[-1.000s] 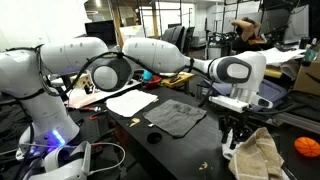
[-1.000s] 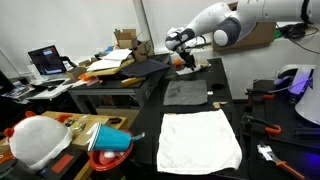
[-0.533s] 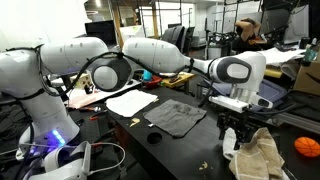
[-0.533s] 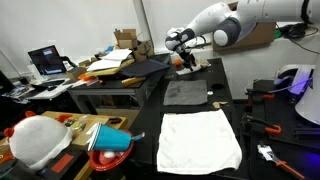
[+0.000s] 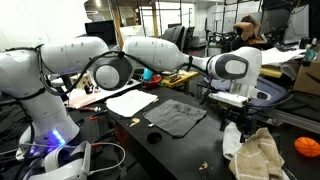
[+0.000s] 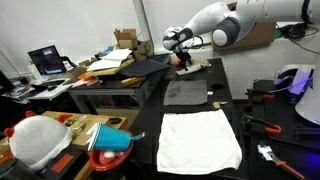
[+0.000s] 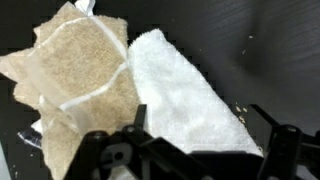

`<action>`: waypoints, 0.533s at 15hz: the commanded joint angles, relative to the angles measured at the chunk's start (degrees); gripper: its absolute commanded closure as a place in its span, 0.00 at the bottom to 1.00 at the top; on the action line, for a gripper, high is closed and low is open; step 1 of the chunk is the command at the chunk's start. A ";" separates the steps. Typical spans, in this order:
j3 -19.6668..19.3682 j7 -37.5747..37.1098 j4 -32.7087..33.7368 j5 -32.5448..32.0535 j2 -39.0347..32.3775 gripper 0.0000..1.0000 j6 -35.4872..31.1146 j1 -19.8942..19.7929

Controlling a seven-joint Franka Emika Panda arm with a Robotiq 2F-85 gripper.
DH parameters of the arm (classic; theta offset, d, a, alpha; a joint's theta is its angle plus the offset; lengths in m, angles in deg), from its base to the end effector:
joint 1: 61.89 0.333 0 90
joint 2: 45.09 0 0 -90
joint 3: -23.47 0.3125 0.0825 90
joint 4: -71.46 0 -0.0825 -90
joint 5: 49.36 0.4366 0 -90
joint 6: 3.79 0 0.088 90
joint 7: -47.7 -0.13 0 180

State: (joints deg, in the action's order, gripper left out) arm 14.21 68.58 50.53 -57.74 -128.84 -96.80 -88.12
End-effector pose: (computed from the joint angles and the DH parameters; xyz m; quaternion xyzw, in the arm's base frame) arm 0.7076 -0.4245 0.1173 0.9819 -0.0515 -0.1543 0.0971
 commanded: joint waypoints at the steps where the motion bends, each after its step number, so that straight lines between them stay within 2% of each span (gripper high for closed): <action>1: 0.35 0.27 -0.56 0.29 1.71 0.00 -2.24 -0.10; 8: 1.33 2.40 -1.61 1.23 2.73 0.00 -2.67 -1.62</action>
State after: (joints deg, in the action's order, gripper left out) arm 14.32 68.92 50.58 -57.58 -127.39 -99.74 -89.23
